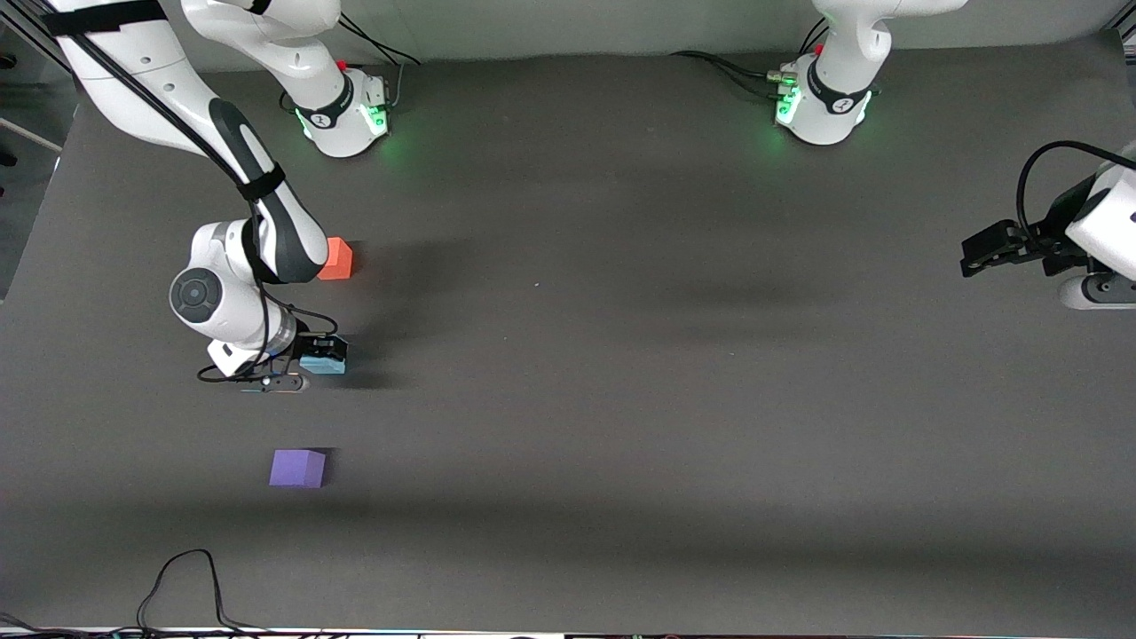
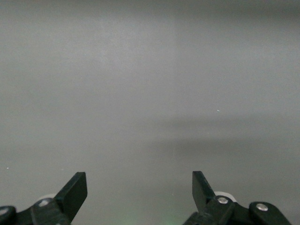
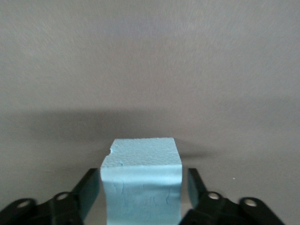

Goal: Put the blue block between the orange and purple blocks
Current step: 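Release the blue cube and raise the right gripper away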

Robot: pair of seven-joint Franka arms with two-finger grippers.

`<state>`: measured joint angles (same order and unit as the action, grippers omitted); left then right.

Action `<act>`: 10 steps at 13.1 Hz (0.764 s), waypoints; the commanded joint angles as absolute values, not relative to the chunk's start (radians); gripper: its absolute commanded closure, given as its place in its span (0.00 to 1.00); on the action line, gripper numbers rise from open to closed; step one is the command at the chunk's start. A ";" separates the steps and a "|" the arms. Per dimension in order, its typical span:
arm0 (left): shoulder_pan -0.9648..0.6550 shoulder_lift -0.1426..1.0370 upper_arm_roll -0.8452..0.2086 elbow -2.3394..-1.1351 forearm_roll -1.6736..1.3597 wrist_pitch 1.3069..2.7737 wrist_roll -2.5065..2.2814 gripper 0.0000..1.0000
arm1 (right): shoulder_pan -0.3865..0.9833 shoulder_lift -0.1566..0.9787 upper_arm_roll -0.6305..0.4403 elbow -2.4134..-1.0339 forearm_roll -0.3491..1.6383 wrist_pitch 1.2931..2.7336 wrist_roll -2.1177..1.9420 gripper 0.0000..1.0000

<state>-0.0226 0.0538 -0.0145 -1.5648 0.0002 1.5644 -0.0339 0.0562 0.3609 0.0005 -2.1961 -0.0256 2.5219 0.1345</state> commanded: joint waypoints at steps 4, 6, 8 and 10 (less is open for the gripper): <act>-0.023 0.037 -0.012 -1.582 0.005 1.566 -0.020 0.00 | 0.069 0.031 -0.014 -2.122 -0.009 2.216 0.117 0.00; -0.025 0.034 -0.012 -1.580 0.005 1.568 -0.020 0.00 | 0.068 -0.035 -0.012 -2.033 -0.009 2.069 0.117 0.00; -0.026 0.032 -0.012 -1.580 0.005 1.568 -0.021 0.00 | 0.067 -0.078 -0.012 -1.944 -0.008 1.944 0.115 0.00; -0.026 0.032 -0.012 -1.580 0.006 1.568 -0.021 0.00 | 0.067 -0.109 -0.018 -1.876 -0.003 1.860 0.115 0.00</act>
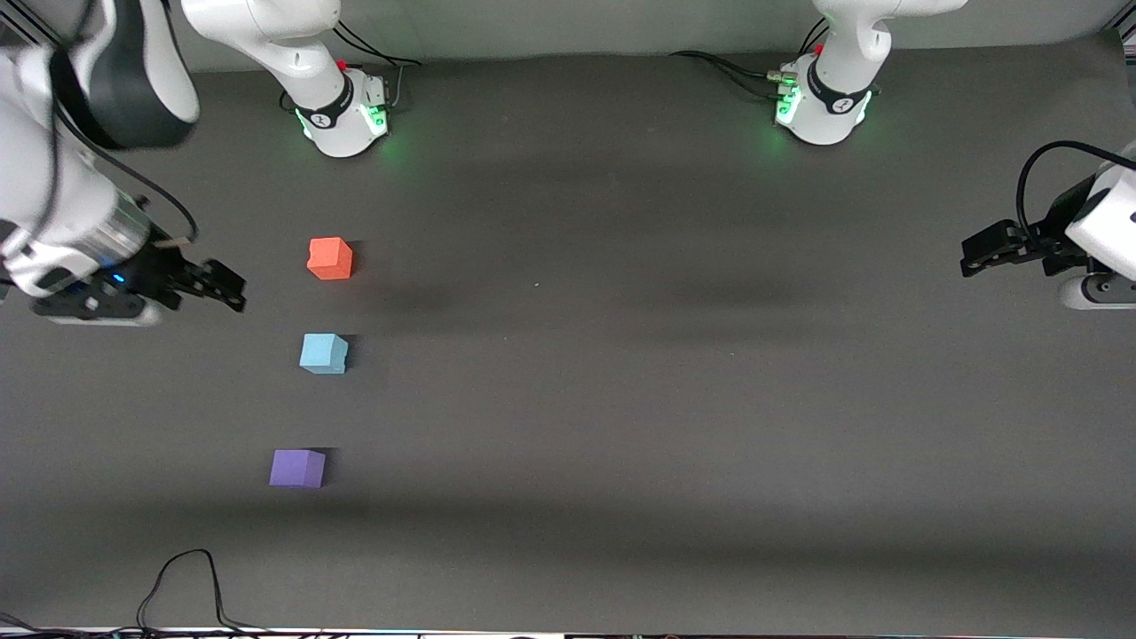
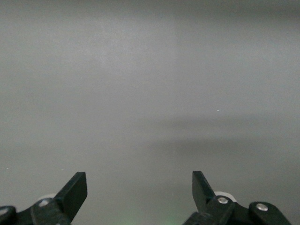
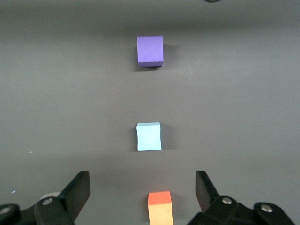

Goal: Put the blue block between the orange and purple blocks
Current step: 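Release the blue cube and raise the right gripper away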

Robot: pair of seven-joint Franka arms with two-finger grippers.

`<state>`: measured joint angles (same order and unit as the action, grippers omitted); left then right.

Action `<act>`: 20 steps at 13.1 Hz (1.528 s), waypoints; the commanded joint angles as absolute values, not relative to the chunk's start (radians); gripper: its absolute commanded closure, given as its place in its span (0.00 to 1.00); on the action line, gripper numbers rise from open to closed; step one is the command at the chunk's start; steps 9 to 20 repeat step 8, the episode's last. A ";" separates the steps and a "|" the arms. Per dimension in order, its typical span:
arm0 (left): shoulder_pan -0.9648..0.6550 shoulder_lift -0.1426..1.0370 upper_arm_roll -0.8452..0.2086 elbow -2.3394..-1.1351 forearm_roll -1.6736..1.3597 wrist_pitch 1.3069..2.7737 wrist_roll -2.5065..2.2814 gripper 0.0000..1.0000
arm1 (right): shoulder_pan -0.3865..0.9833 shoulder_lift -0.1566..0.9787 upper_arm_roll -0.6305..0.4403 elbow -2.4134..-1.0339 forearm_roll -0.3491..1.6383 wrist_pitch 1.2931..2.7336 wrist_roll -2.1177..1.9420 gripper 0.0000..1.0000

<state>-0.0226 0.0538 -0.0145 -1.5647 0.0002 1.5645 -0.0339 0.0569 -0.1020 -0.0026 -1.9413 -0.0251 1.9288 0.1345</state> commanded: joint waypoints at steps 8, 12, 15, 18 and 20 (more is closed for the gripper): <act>-0.026 0.032 -0.012 -1.582 0.006 1.574 -0.021 0.00 | 0.032 -0.124 0.000 -1.664 0.061 1.594 0.094 0.00; -0.026 0.032 -0.012 -1.582 0.006 1.574 -0.021 0.00 | 0.032 -0.124 0.000 -1.664 0.061 1.594 0.094 0.00; -0.026 0.032 -0.012 -1.582 0.006 1.574 -0.021 0.00 | 0.032 -0.124 0.000 -1.664 0.061 1.594 0.094 0.00; -0.026 0.032 -0.012 -1.582 0.006 1.574 -0.021 0.00 | 0.032 -0.124 0.000 -1.664 0.061 1.594 0.094 0.00; -0.026 0.032 -0.012 -1.582 0.006 1.574 -0.021 0.00 | 0.032 -0.124 0.000 -1.664 0.061 1.594 0.094 0.00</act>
